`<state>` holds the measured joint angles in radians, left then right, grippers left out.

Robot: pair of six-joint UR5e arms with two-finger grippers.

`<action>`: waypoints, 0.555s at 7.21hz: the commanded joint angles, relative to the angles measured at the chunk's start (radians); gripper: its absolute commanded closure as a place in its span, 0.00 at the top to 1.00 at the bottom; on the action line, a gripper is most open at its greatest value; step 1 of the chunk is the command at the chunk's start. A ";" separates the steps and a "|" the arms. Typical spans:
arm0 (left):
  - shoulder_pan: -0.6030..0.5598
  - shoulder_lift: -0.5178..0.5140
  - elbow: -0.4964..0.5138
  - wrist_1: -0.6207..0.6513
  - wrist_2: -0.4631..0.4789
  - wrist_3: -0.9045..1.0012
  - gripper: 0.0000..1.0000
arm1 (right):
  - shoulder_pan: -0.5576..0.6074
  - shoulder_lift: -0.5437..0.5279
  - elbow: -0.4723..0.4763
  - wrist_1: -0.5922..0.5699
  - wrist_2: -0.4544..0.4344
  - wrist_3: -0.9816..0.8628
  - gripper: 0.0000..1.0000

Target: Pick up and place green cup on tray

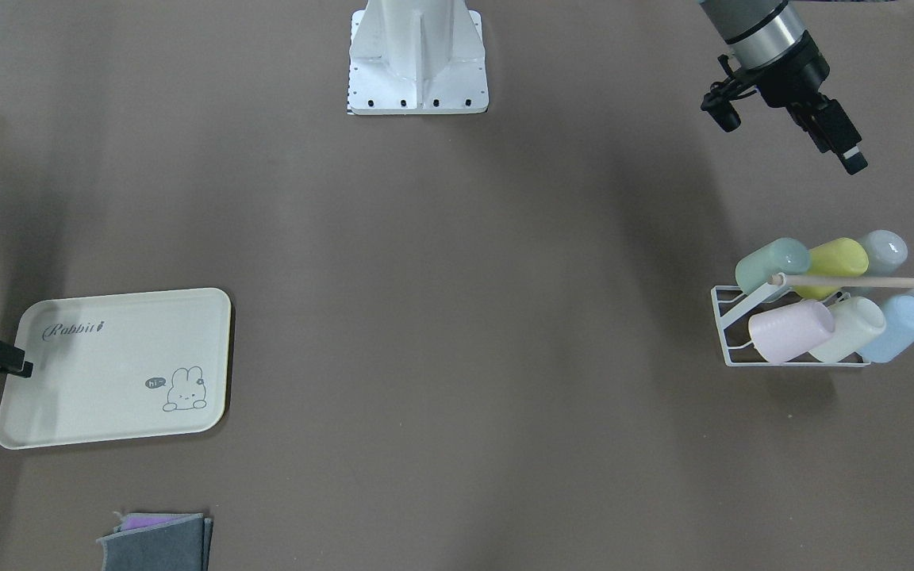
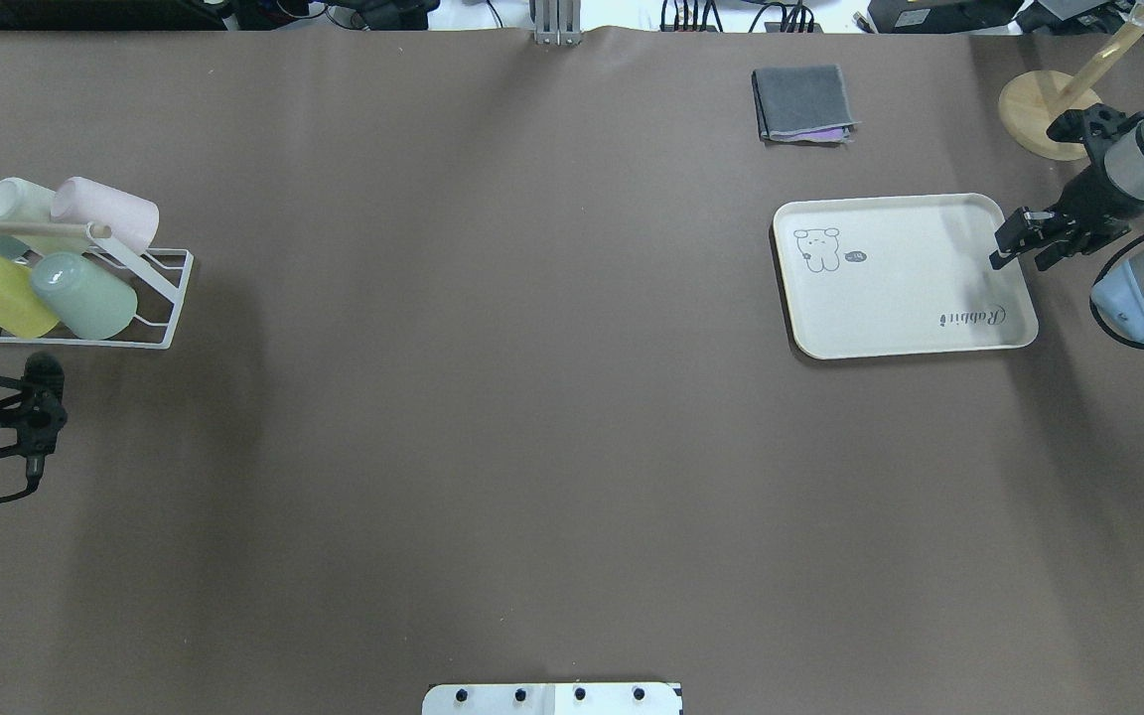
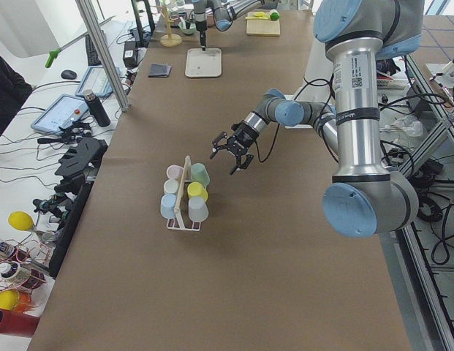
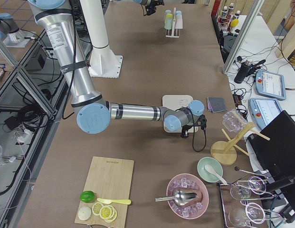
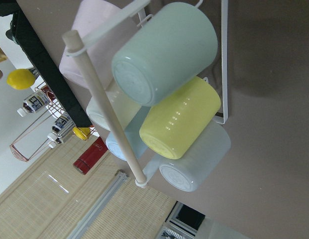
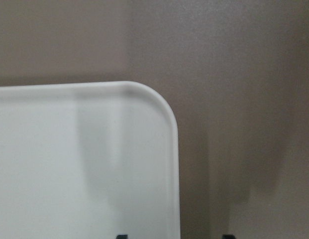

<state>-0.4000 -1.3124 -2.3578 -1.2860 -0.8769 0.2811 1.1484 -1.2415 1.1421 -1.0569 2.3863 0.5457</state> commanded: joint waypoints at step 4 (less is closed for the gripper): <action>0.289 0.168 0.008 -0.079 0.309 0.004 0.98 | -0.004 0.002 -0.008 0.000 -0.001 0.000 0.61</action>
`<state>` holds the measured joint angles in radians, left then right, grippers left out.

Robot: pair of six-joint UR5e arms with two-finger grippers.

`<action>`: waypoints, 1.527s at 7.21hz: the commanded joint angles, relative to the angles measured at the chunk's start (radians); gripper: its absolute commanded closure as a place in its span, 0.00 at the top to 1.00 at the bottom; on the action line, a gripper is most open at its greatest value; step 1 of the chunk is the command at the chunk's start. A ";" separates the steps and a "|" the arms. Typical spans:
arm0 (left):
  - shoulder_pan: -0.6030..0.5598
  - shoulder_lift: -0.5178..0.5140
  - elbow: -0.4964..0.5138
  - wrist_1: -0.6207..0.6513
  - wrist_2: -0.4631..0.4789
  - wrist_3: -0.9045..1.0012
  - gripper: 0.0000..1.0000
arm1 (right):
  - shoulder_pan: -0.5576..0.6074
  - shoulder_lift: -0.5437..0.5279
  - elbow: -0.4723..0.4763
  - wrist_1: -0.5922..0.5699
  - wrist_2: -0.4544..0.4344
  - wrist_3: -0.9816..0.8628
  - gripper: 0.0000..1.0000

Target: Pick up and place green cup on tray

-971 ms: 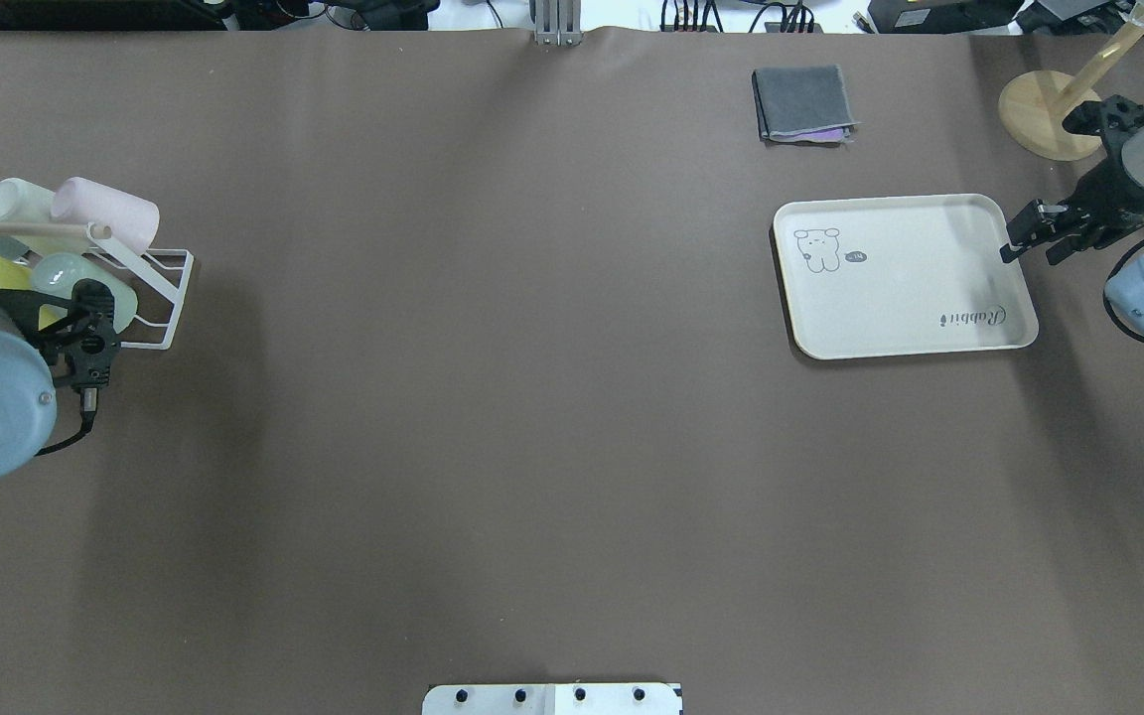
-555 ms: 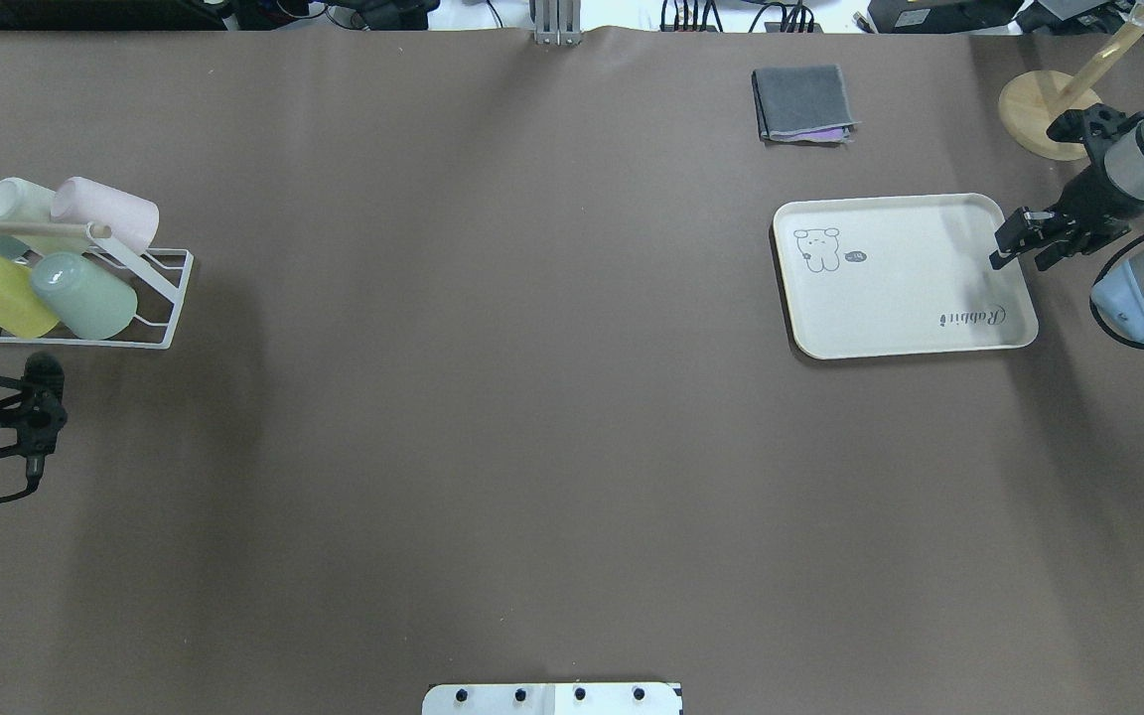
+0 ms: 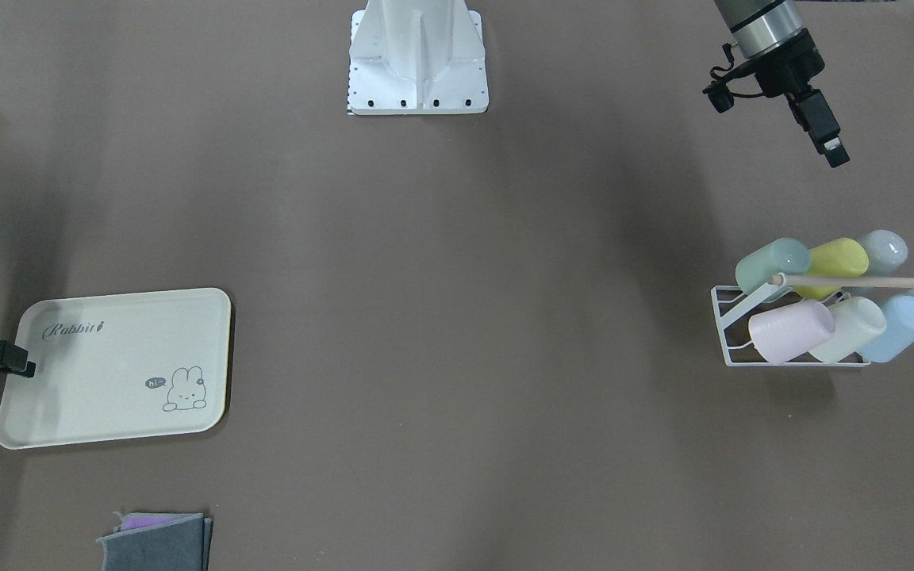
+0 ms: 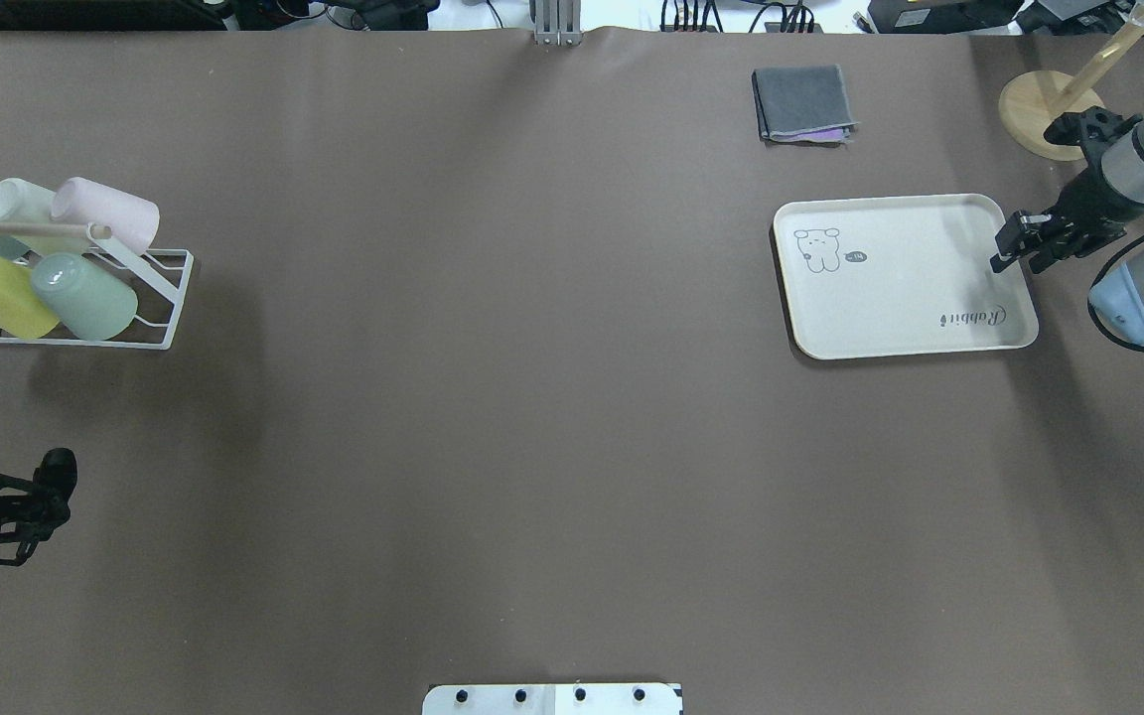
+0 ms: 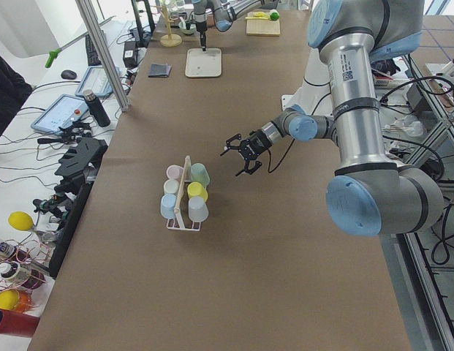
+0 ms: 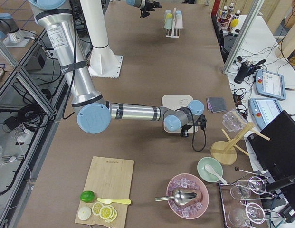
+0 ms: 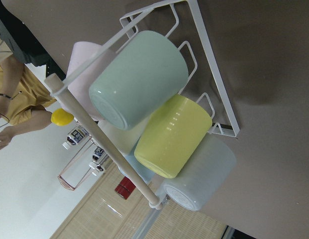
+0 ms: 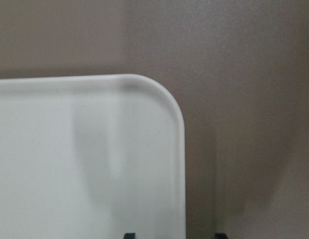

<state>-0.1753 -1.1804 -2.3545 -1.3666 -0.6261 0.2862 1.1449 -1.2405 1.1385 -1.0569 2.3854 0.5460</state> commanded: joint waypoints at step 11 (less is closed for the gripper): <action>0.217 0.026 0.210 0.077 0.258 0.002 0.98 | -0.001 0.022 0.001 0.020 0.009 0.002 0.00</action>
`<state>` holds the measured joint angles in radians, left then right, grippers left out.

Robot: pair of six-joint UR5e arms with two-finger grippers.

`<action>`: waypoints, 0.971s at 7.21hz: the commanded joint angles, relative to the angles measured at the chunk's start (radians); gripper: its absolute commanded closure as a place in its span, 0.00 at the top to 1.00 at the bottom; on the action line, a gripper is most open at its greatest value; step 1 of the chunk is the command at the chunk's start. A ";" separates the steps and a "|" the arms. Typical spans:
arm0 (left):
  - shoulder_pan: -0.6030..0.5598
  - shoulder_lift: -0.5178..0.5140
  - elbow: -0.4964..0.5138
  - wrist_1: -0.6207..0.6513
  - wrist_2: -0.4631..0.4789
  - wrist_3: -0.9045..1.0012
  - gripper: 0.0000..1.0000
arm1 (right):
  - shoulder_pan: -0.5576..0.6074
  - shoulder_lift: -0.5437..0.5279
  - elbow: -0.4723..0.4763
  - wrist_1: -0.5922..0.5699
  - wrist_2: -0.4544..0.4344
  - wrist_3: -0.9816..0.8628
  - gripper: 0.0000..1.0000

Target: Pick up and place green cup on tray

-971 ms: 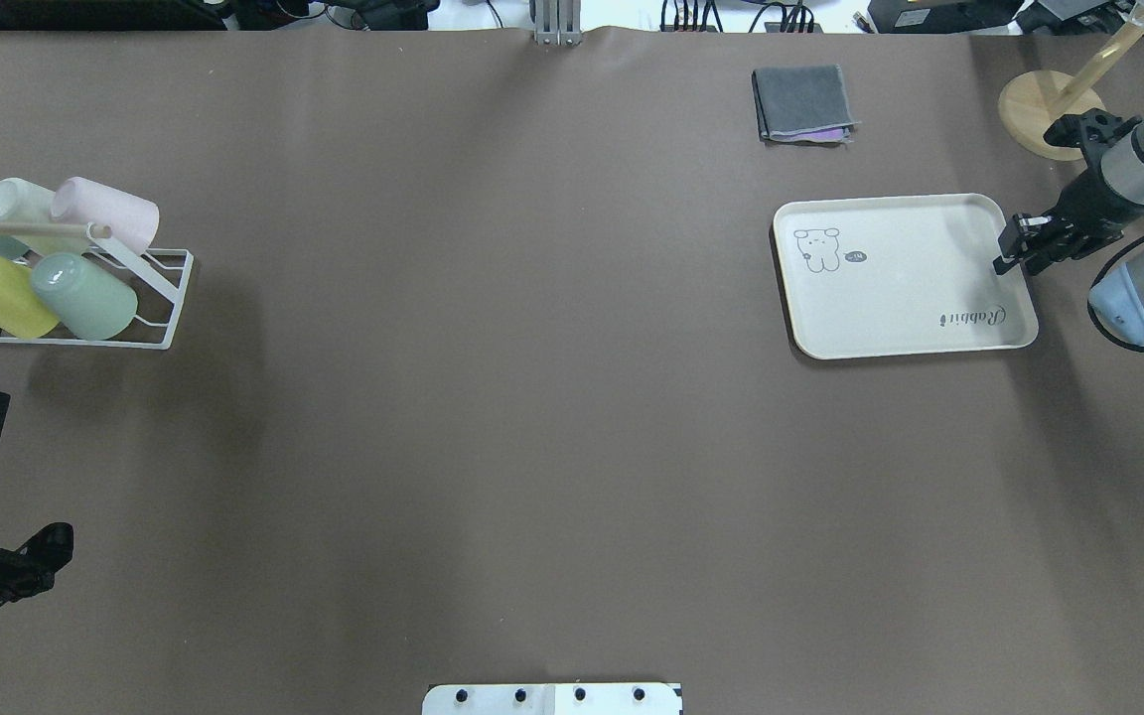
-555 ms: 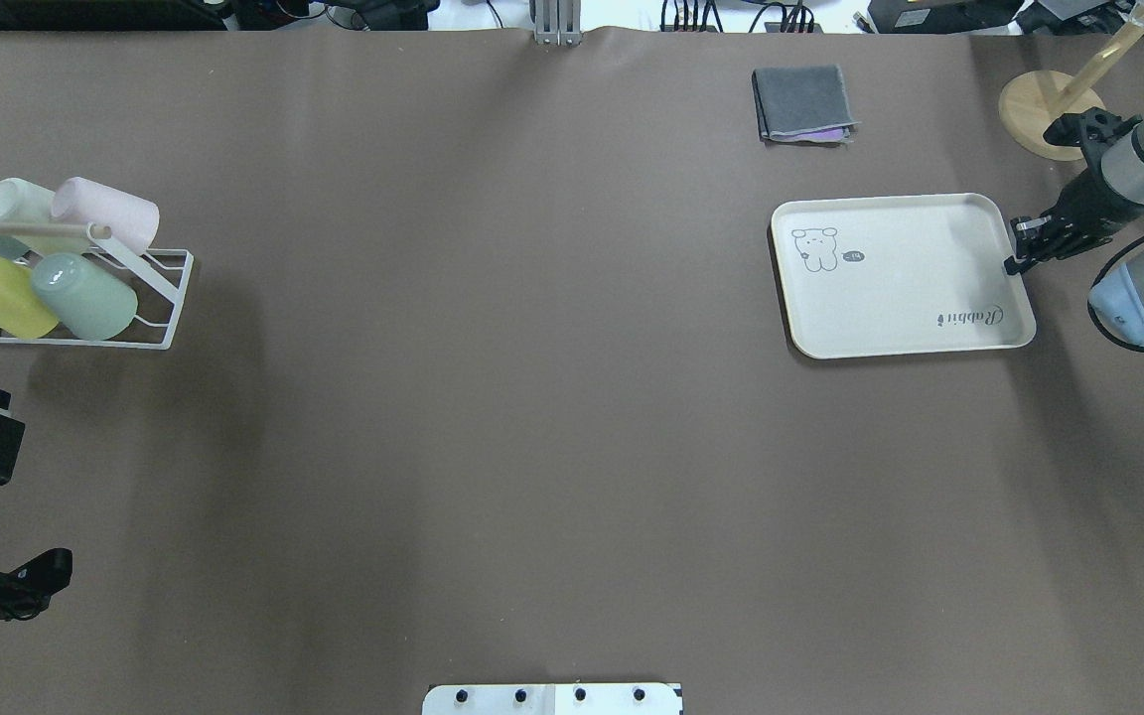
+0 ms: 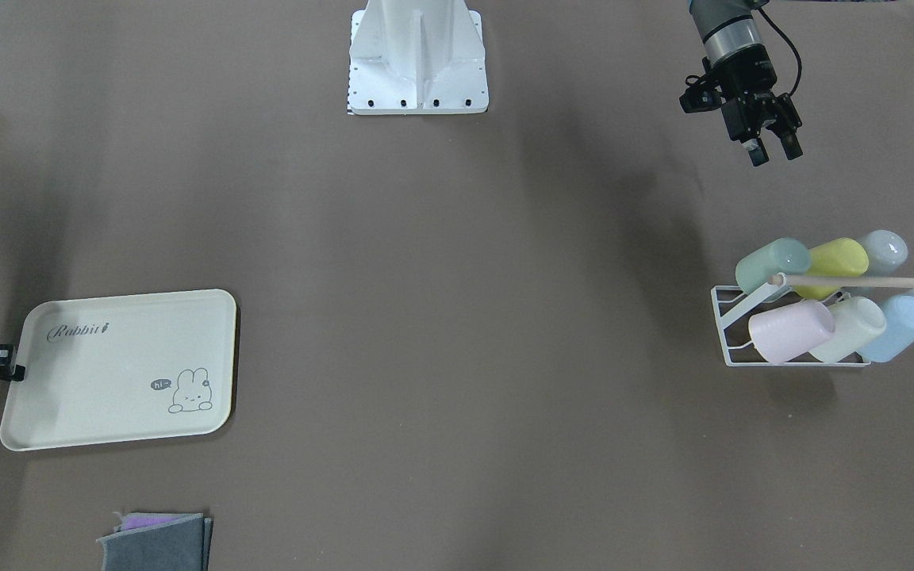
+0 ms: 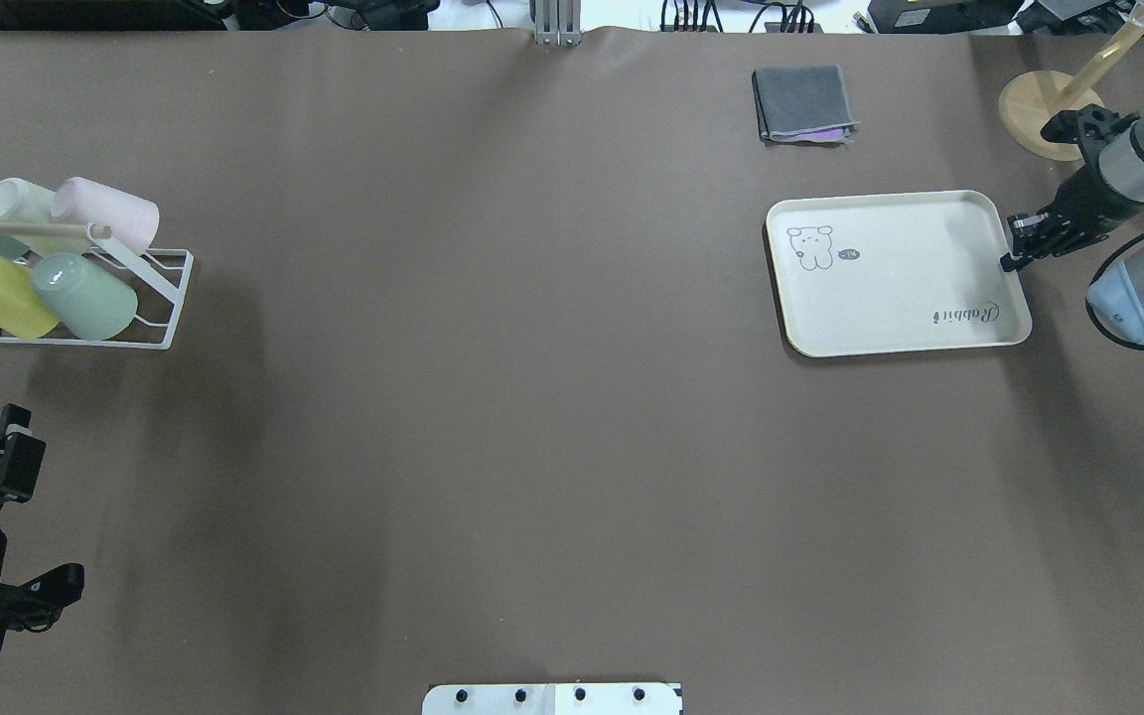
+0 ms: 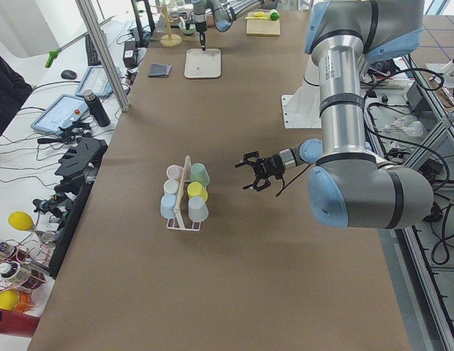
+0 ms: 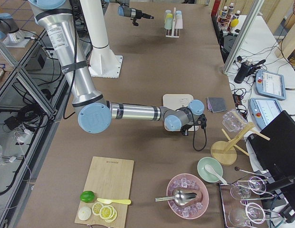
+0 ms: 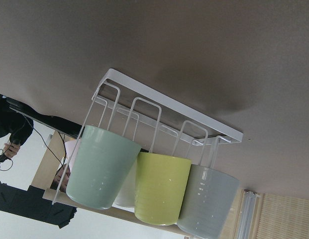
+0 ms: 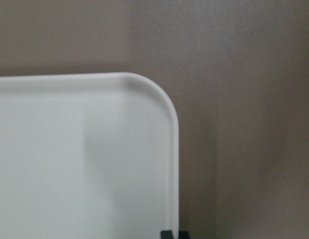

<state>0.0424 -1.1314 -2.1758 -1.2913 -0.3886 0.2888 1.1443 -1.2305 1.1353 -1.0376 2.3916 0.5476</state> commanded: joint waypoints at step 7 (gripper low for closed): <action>-0.128 -0.208 0.195 0.032 0.080 0.093 0.98 | -0.279 0.266 0.136 -0.015 -0.133 0.484 0.00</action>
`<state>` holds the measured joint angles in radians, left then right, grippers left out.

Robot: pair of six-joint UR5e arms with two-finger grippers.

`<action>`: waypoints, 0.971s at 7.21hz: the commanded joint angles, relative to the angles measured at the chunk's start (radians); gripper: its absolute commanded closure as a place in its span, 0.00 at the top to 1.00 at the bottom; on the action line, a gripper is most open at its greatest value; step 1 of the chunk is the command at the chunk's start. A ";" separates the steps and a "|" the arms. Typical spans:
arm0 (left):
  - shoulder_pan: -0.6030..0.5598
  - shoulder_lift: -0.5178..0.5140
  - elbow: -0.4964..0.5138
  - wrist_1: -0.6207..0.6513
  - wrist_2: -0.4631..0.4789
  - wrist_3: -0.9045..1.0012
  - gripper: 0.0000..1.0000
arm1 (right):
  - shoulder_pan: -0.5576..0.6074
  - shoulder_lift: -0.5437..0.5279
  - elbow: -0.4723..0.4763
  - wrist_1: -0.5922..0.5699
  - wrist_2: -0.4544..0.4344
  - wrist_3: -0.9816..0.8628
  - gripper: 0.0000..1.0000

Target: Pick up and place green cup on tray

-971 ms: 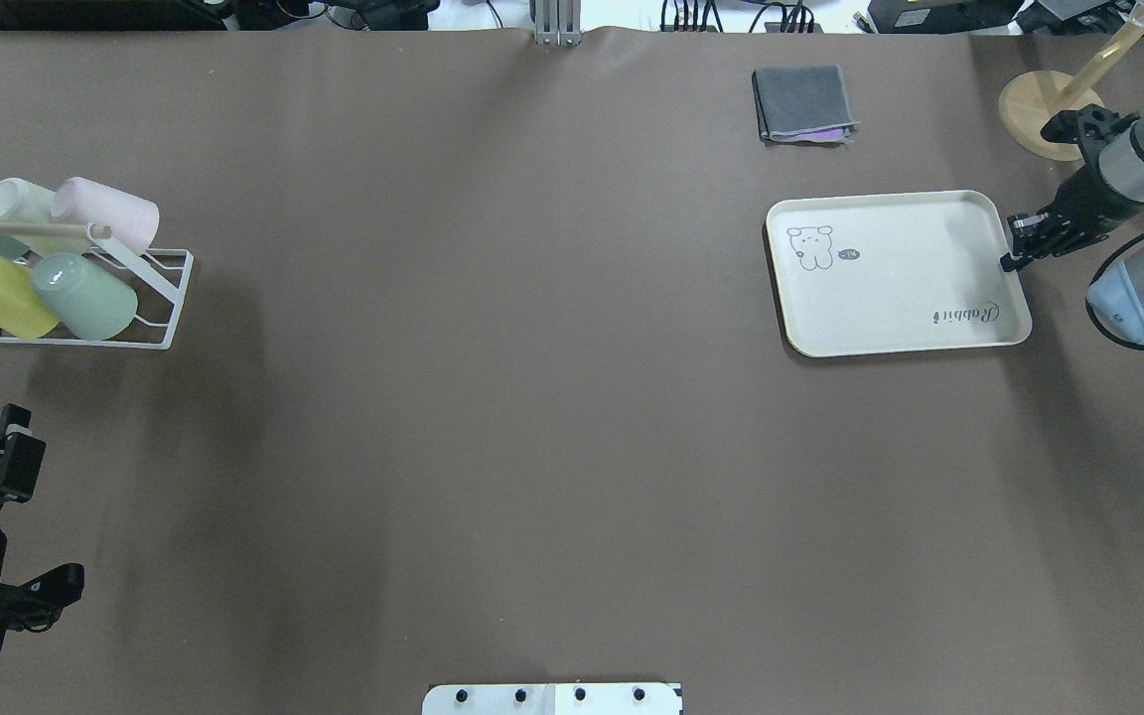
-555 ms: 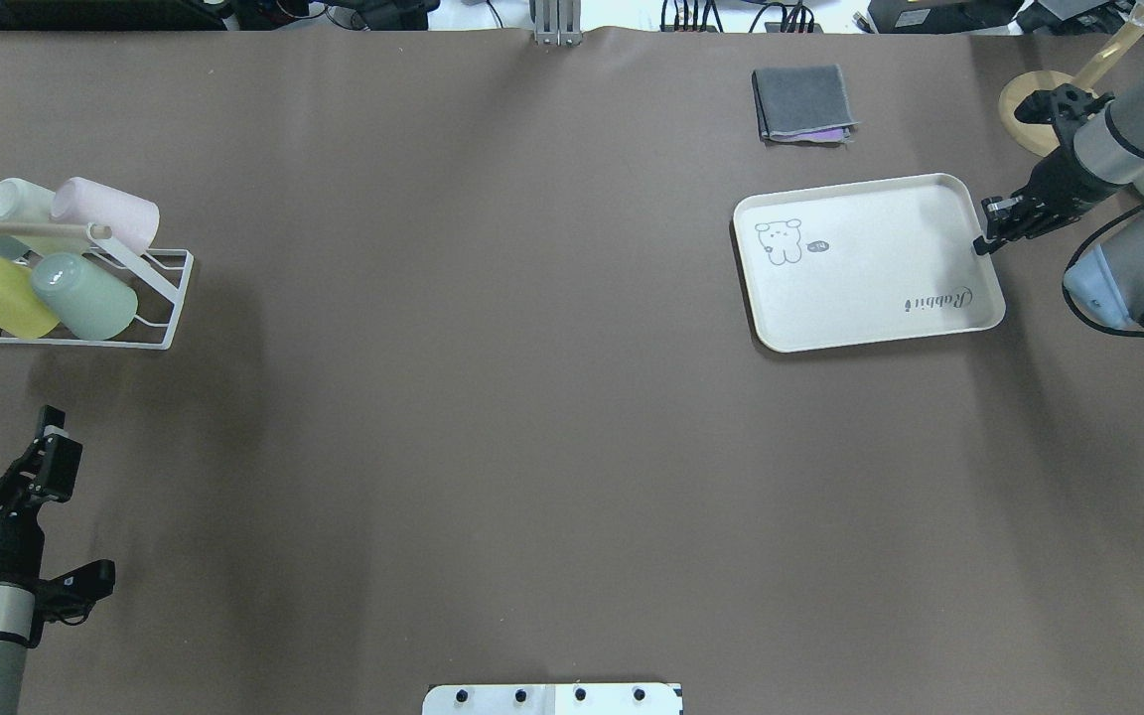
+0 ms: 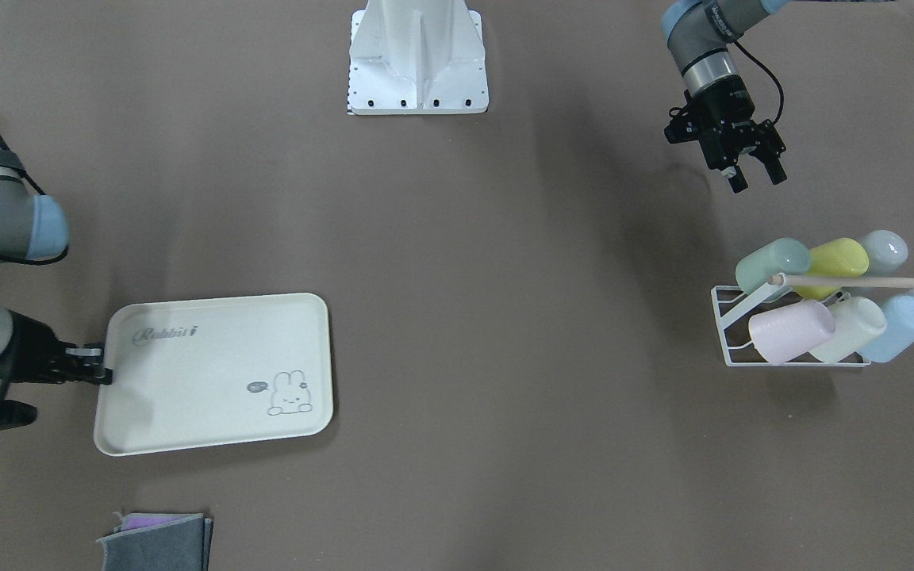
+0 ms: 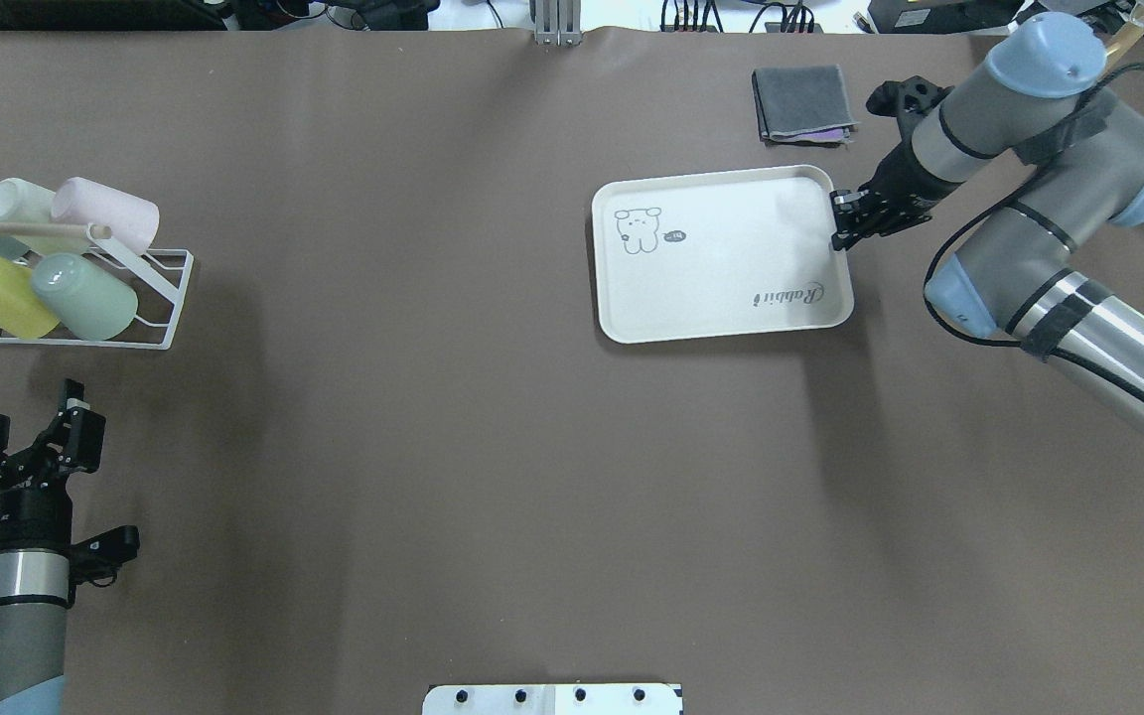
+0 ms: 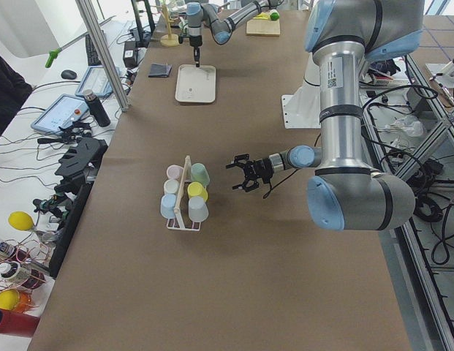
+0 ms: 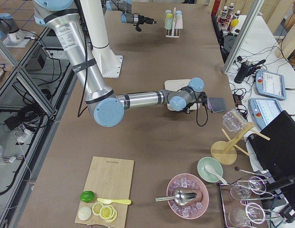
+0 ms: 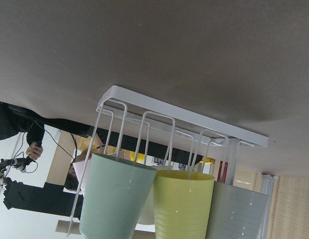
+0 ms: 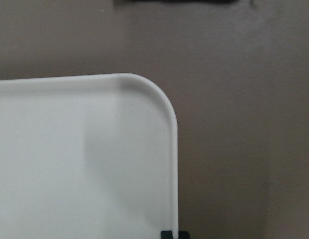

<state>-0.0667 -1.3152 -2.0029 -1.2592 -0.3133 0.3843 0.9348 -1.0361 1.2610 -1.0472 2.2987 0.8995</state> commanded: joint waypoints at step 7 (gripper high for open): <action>-0.090 -0.108 0.107 -0.009 0.072 0.092 0.98 | -0.209 0.162 0.028 -0.030 -0.062 0.160 0.00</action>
<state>-0.1472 -1.4171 -1.8990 -1.2675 -0.2472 0.4308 0.7392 -0.8731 1.2924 -1.0761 2.2367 1.0609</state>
